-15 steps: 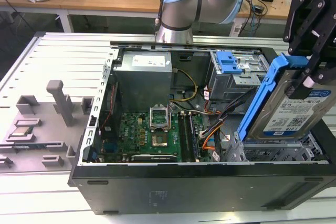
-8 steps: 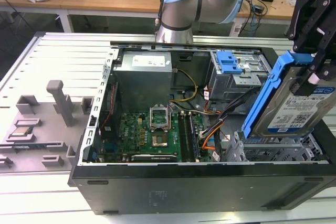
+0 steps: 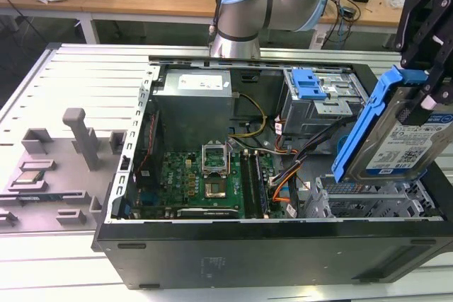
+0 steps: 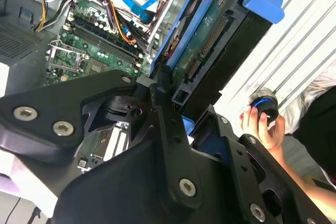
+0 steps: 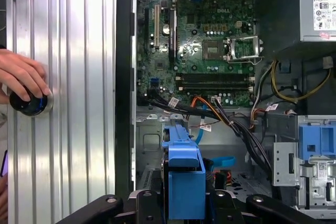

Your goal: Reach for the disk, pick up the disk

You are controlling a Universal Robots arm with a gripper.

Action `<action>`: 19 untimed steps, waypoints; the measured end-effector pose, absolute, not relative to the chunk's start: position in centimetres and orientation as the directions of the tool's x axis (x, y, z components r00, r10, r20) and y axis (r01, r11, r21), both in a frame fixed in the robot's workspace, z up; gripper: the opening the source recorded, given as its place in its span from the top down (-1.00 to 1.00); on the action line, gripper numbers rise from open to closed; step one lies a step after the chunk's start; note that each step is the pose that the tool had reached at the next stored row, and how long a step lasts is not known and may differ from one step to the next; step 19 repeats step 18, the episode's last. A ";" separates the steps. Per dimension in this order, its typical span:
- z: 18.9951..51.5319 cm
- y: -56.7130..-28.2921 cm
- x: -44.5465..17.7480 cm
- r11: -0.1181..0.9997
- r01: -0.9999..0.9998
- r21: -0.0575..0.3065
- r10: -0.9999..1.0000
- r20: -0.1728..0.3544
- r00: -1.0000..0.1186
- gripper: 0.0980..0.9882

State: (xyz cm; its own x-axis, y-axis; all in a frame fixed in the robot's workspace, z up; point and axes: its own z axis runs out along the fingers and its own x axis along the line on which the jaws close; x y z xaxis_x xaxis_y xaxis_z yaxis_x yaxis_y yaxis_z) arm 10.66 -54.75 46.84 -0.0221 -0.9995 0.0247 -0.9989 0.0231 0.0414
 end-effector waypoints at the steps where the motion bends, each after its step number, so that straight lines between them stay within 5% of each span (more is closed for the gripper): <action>1: 46.8 -54.7 10.7 0.023 -0.999 0.042 -0.999 0.025 -0.022 0.41; 19: 45.9 -54.7 10.7 0.030 -0.999 0.042 -0.999 0.025 -0.029 0.41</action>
